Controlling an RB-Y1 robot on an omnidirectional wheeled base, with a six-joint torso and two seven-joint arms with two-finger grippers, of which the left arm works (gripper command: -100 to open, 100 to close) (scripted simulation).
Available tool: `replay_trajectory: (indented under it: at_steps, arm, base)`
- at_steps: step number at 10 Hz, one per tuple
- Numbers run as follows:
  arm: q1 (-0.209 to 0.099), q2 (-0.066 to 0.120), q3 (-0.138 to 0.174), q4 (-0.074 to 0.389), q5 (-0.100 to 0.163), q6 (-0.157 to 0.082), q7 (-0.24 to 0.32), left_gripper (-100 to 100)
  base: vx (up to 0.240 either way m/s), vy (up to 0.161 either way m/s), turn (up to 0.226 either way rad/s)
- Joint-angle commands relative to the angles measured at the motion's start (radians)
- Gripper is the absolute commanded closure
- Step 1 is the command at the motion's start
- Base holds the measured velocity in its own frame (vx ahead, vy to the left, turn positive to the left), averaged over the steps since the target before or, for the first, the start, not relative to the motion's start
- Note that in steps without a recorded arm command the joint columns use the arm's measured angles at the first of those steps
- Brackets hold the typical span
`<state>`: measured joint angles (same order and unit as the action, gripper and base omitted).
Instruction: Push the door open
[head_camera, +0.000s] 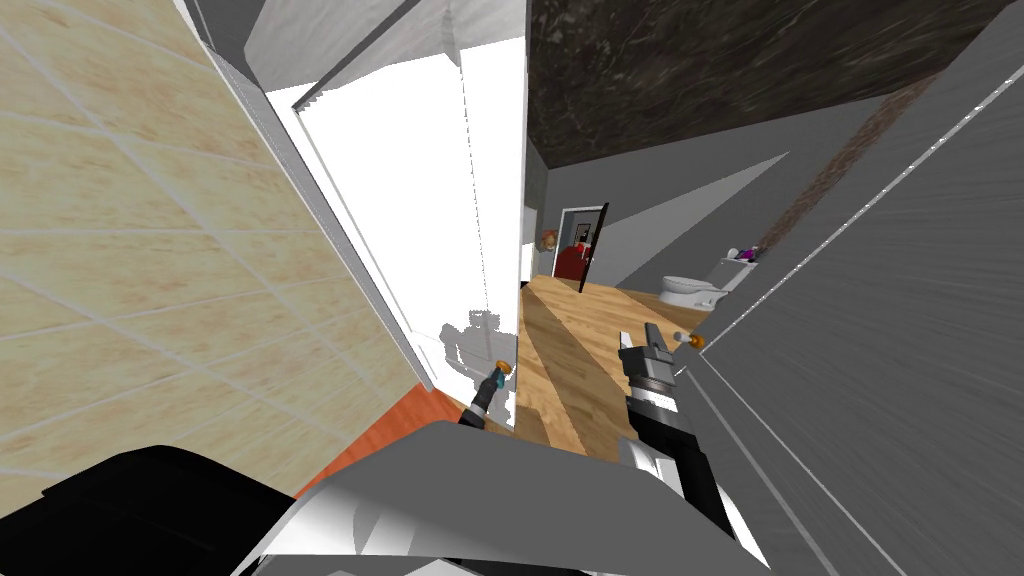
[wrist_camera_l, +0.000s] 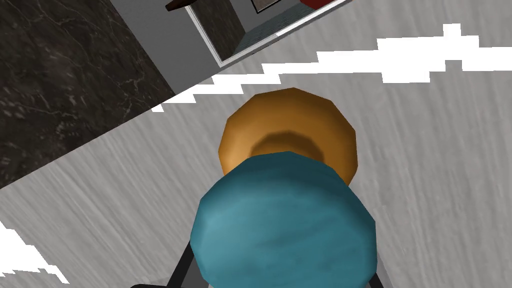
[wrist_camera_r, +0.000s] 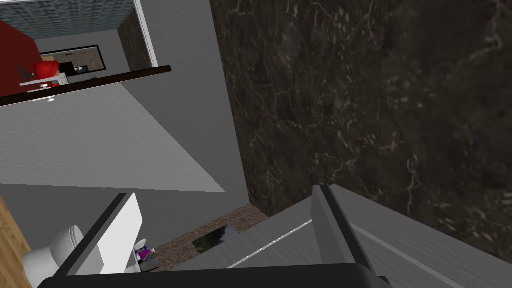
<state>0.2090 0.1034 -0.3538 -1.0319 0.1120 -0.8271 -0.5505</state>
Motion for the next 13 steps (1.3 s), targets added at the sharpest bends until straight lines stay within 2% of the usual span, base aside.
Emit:
replay_trajectory:
  at_steps: [1,2,4,5,7,8,10,11,13]
  arm:
    - [-0.003,0.0,-0.007,-0.004,0.03,-0.01,0.05,100]
    - [-0.003,0.0,-0.007,-0.004,0.03,-0.01,0.067,100]
    - [0.0,0.0,-0.018,-0.006,0.07,-0.018,0.131,100]
    - [0.0,0.0,-0.018,-0.006,0.07,-0.018,0.15,100]
    - [0.002,-0.001,-0.03,-0.007,0.11,-0.025,0.214,100]
    - [0.002,-0.001,-0.03,-0.007,0.11,-0.025,0.233,100]
    - [0.005,-0.001,-0.042,-0.008,0.151,-0.033,0.298,100]
    - [0.005,-0.001,-0.042,-0.008,0.151,-0.033,0.315,100]
    - [0.007,-0.002,-0.053,-0.01,0.191,-0.041,0.382,100]
  base:
    - [0.061,-0.025,0.002]
    - [0.057,-0.022,0.01]
    - [0.077,-0.015,-0.002]
    - [0.062,-0.014,-0.002]
    - [0.065,-0.018,0.001]
    - [0.056,-0.013,-0.002]
    - [0.058,-0.014,0.003]
    - [0.051,-0.018,0.004]
    - [0.067,-0.021,0.0]
